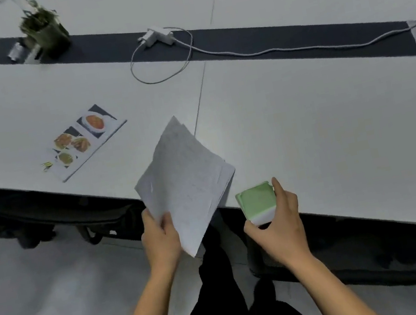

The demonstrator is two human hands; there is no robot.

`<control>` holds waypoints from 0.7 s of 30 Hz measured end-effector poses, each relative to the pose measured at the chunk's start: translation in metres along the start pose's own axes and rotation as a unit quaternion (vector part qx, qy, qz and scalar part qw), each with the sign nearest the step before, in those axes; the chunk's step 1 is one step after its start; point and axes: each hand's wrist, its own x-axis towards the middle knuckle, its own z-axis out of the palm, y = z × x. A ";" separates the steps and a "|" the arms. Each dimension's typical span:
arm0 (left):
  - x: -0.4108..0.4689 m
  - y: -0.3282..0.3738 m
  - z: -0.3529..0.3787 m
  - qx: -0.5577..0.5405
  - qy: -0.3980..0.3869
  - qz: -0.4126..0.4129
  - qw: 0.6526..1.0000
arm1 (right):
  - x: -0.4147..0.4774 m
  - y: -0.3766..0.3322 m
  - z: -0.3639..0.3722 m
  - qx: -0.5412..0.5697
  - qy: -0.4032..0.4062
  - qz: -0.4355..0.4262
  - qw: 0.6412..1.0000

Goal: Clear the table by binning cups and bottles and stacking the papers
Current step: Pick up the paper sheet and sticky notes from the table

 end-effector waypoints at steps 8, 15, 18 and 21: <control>-0.033 -0.006 -0.164 -0.065 0.197 0.058 0.977 | -0.056 -0.078 0.060 0.062 -0.088 -0.121 0.987; -0.025 -0.071 -0.289 -0.146 0.318 -0.012 0.937 | -0.102 -0.160 0.160 0.025 -0.159 -0.214 0.964; -0.021 -0.121 -0.347 -0.199 0.357 -0.057 0.911 | -0.125 -0.193 0.221 0.008 -0.189 -0.242 0.952; -0.011 -0.171 -0.415 -0.246 0.366 -0.092 0.893 | -0.151 -0.230 0.291 -0.001 -0.213 -0.259 0.942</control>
